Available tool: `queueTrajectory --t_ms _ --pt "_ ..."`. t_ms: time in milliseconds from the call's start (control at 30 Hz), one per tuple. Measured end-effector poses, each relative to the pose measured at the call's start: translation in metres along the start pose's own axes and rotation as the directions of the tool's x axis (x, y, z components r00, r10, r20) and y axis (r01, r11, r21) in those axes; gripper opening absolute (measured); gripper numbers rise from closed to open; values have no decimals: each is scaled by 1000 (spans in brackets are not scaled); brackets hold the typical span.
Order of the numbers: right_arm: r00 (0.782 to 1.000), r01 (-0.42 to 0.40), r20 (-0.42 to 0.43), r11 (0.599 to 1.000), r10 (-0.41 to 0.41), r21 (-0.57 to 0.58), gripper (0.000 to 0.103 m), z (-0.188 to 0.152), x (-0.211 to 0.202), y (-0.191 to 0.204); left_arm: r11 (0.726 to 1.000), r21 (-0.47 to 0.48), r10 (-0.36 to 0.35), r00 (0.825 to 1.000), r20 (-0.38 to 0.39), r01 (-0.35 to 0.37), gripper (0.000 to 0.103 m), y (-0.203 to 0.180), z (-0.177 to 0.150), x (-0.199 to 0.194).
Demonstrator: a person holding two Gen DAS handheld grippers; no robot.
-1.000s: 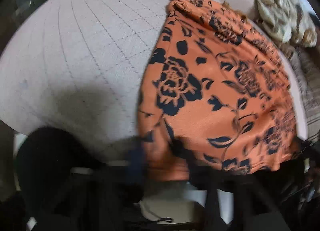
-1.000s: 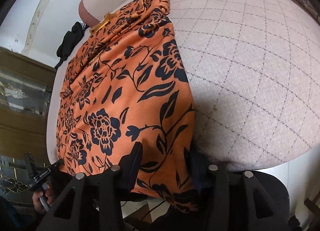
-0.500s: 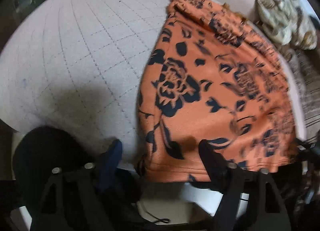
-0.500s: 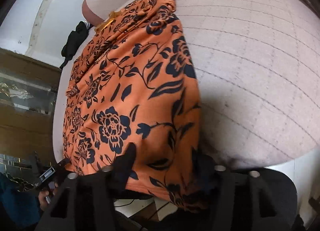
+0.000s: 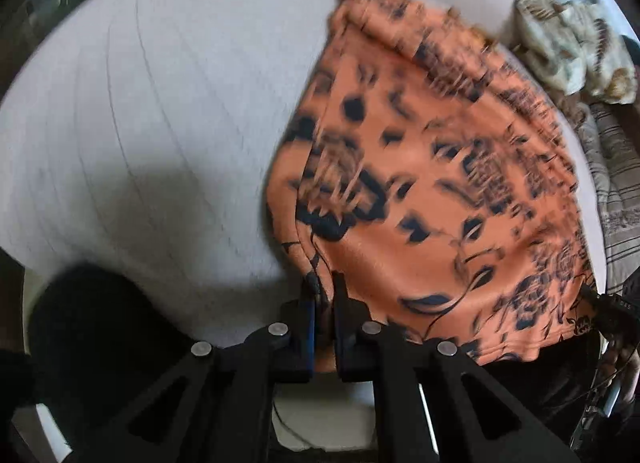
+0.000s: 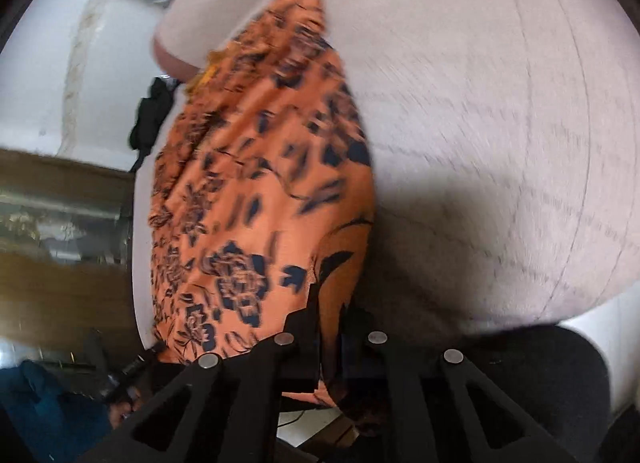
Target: Fold small clothes
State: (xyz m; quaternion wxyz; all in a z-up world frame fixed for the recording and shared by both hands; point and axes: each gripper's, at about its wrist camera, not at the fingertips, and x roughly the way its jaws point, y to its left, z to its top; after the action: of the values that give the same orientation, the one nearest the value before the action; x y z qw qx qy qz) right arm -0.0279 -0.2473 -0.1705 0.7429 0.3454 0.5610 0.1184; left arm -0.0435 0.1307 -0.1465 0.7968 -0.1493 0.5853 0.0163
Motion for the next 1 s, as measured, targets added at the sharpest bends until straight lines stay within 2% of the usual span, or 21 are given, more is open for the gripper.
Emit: queueTrajectory --t_ms 33,100,167,233,267,333,500,667,733,833,867,967,1000 --pt "1000 6 12 1000 -6 -23 11 -1 -1 3 1000 2 1 1000 12 -1 8 -1 0 -2" --pt "1000 12 -1 999 -12 -38 27 -3 1 4 1000 15 12 1000 16 -12 18 -3 0 -3" --pt "999 32 -24 998 -33 -63 31 -1 6 9 1000 17 -6 1000 10 6 29 -3 0 -2" --pt "998 48 -41 996 -51 -71 31 2 11 9 1000 13 -1 1000 7 1 30 -9 5 2" --pt "998 47 -46 996 -51 -75 29 4 11 8 1000 22 6 1000 8 -6 28 -11 5 2" --pt "998 34 -45 996 -38 -77 5 5 9 9 998 64 3 1000 19 -4 5 -17 5 -1" --pt "995 -95 -29 993 94 -63 6 12 -12 18 995 90 -47 995 88 39 5 -26 19 -29" --pt "978 -207 -20 978 207 -28 6 34 -8 23 991 55 -127 989 76 123 5 -26 47 -29" --pt "959 -281 10 959 282 -29 6 53 -13 33 981 70 -186 974 129 178 5 -24 65 -47" --pt "919 -377 99 924 382 -61 6 106 -27 56 969 111 -243 941 237 222 5 -39 121 -70" --pt "904 -401 130 913 408 -76 6 129 -31 65 965 116 -257 926 276 233 5 -46 151 -75" --pt "862 -447 233 892 450 -71 9 204 -28 82 971 97 -239 893 382 219 10 -52 217 -74" --pt "861 -444 246 894 444 -59 10 221 -20 82 976 74 -215 890 402 203 10 -49 233 -66"
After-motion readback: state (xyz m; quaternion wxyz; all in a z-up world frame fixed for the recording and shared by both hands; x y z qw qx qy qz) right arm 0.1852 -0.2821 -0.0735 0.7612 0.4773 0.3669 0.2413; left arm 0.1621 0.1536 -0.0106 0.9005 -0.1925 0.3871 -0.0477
